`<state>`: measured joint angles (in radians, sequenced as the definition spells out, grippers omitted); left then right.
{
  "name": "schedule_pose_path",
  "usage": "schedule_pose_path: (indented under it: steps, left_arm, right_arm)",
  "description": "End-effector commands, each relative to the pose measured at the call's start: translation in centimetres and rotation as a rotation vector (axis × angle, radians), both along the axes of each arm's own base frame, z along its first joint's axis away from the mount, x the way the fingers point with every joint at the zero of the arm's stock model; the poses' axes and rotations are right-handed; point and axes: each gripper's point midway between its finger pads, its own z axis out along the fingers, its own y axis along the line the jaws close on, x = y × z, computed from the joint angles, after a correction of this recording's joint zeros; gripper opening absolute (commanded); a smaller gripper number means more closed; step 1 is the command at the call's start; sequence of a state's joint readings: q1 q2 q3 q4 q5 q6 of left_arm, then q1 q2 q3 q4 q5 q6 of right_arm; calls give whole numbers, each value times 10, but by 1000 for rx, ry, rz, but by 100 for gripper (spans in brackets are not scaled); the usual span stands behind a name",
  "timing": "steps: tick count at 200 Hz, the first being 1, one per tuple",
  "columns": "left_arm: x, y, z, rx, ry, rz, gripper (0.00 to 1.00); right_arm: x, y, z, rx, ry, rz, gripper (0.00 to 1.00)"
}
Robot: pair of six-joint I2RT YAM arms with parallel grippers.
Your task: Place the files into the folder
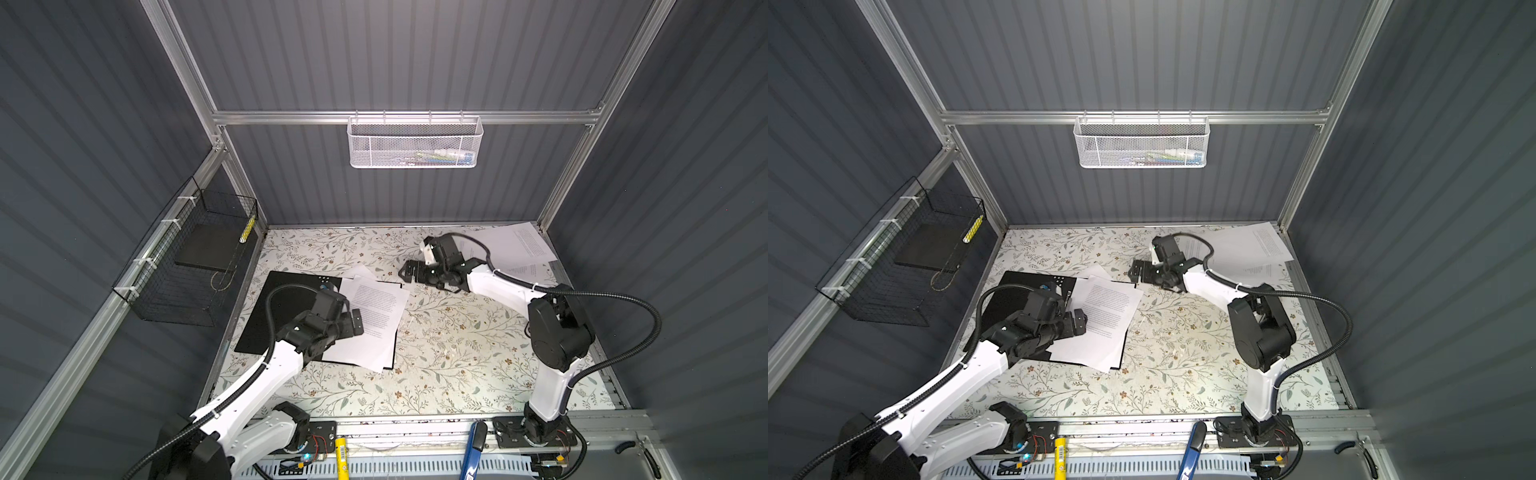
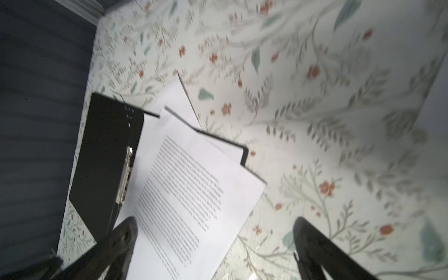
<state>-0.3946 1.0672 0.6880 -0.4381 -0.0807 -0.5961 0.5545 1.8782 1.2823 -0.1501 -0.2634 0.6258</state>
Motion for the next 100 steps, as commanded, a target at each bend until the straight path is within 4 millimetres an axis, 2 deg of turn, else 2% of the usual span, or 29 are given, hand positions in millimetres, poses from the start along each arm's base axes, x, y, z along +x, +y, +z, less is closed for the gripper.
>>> schedule_pose_path:
  steps: [1, 20, 65, 100]
  left_arm:
    - [9, 4, -14, -182, 53, 60, 100]
    - [14, 21, -26, -138, 49, 115, 100]
    - [25, 59, -49, -106, 65, 224, 100]
    - [32, 65, -69, -143, 92, 241, 100]
  right_arm:
    - [-8, 9, -1, 146, 59, -74, 99]
    - [-20, 15, -15, 154, 90, -84, 99]
    - [-28, 18, -37, 182, 179, -153, 98]
    - [-30, 28, -50, 150, 226, -184, 98]
